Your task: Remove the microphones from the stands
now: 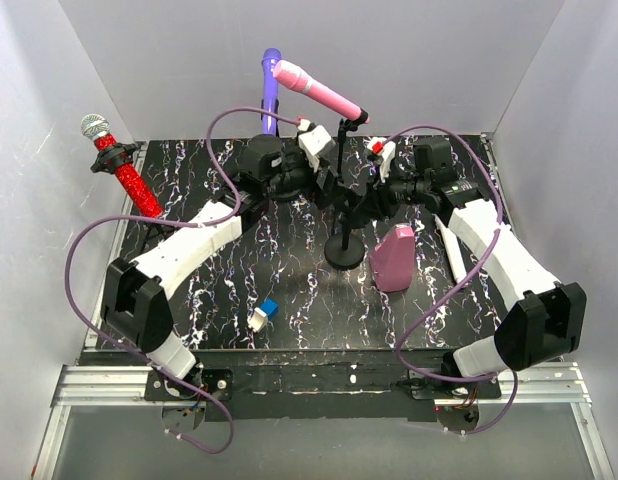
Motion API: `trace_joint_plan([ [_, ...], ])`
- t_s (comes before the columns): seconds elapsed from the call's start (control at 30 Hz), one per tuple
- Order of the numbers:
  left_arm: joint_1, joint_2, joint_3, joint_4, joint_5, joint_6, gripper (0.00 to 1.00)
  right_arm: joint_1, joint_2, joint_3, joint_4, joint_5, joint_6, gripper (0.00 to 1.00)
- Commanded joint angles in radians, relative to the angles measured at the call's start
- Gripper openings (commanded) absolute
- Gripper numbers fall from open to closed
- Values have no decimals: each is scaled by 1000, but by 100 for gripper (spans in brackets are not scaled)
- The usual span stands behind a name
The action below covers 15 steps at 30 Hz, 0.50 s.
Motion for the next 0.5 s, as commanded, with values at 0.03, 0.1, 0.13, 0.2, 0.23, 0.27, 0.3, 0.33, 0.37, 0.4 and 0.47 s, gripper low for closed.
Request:
trace_joint_plan([
  [0.03, 0, -7, -55, 62, -78, 40, 79, 12, 35, -18, -40, 76, 45, 14],
  [0.1, 3, -27, -27, 64, -76, 28, 79, 12, 33, 17, -49, 57, 51, 38],
  [0.13, 3, -36, -1, 49, -63, 35, 79, 12, 29, 33, -52, 51, 59, 46],
  [0.2, 6, -60, 45, -16, -45, 54, 80, 12, 24, 59, -46, 47, 77, 62],
  [0.23, 9, -73, 59, -54, -42, 63, 80, 12, 24, 70, -40, 48, 91, 68],
  [0.27, 12, -86, 69, -85, -43, 72, 80, 12, 25, 77, -35, 51, 99, 79],
  [0.3, 15, -99, 77, -109, -42, 86, 80, 12, 28, 82, -31, 53, 108, 81],
  [0.33, 18, -111, 80, -138, -42, 104, 80, 12, 32, 85, -28, 56, 110, 82],
  [0.37, 20, -129, 79, -162, -45, 124, 80, 12, 35, 88, -29, 57, 108, 83],
  [0.4, 20, -143, 82, -195, -54, 143, 80, 12, 39, 94, -34, 65, 101, 83],
  [0.47, 25, -165, 100, -266, -91, 163, 81, 12, 53, 106, -52, 80, 84, 84],
])
